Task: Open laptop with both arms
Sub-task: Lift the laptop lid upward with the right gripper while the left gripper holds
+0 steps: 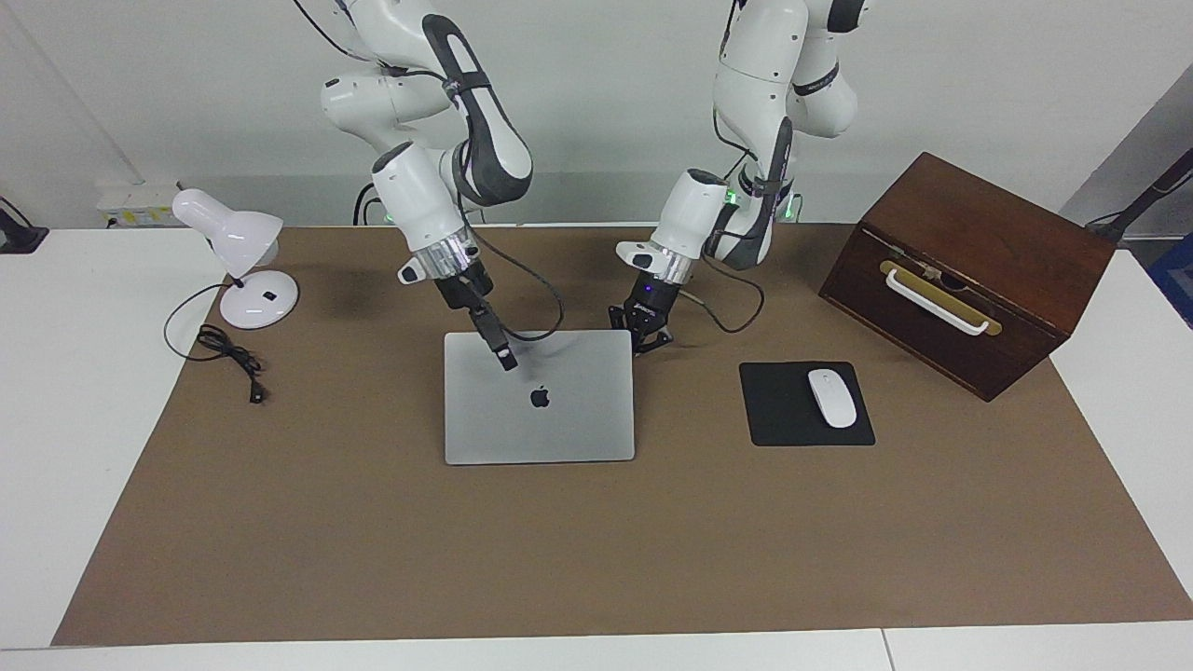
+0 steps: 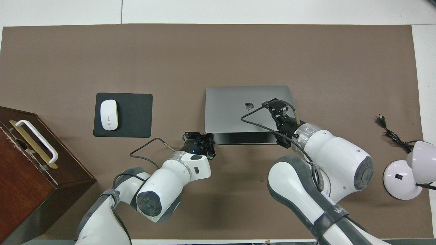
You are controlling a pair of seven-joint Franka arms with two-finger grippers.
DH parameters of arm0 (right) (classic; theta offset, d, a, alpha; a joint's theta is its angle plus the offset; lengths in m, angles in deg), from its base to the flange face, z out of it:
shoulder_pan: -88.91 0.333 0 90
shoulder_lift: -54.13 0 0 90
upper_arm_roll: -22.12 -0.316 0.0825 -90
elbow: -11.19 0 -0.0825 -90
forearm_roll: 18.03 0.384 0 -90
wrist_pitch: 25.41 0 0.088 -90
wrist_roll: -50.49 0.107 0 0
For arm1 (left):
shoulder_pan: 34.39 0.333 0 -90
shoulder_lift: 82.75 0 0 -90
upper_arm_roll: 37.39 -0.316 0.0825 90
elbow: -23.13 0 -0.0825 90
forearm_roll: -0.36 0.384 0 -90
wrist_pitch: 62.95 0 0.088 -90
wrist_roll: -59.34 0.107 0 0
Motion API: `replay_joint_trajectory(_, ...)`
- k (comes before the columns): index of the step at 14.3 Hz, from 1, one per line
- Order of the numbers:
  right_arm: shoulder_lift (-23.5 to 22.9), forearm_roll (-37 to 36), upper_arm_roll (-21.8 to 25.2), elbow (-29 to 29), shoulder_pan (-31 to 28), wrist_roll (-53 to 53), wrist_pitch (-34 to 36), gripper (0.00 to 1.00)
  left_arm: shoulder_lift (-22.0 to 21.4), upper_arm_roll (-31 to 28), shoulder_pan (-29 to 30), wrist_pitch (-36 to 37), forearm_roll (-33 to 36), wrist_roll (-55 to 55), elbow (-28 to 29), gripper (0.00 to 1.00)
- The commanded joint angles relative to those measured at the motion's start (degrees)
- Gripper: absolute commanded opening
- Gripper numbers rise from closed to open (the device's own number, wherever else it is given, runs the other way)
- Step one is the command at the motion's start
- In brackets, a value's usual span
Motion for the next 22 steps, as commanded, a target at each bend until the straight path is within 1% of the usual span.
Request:
replay_joint_trajectory(1, -2.45, 1.31, -0.52, 3.54, -0.12, 0.06, -3.13, 1.0, 3.02, -0.42, 0.25, -1.01, -0.31, 1.45, -1.43, 0.0)
replay_joint_trajectory(4, -3.76, 1.31, -0.44, 5.99, -0.12, -0.46, -4.55, 1.0, 3.29, -0.42, 0.25, -1.01, -0.31, 1.45, -1.52, 0.0)
replay_joint_trajectory(8, -6.05, 1.13, -0.44, 10.83, -0.3, -1.34, -5.34, 1.0, 3.38, -0.42, 0.34, -1.01, -0.31, 1.54, -1.6, 0.0)
replay_joint_trajectory(13, -7.63, 1.13, -0.17, 13.56, -1.62, -6.79, -5.34, 1.0, 3.38, -0.42, 0.34, -1.01, -0.31, 1.54, -1.52, 0.0)
replay_joint_trajectory(18, -9.91, 1.13, -0.17, 18.73, -4.34, -10.48, -5.16, 1.0, 3.38, -0.42, 0.26, -1.01, -0.31, 1.54, -1.61, 0.0)
replay_joint_trajectory(22, -10.71, 0.61, -0.26, 21.99, -5.92, -10.92, -4.81, 1.0, 3.55, -0.33, 0.25, -1.01, -0.31, 1.54, -1.87, 0.0)
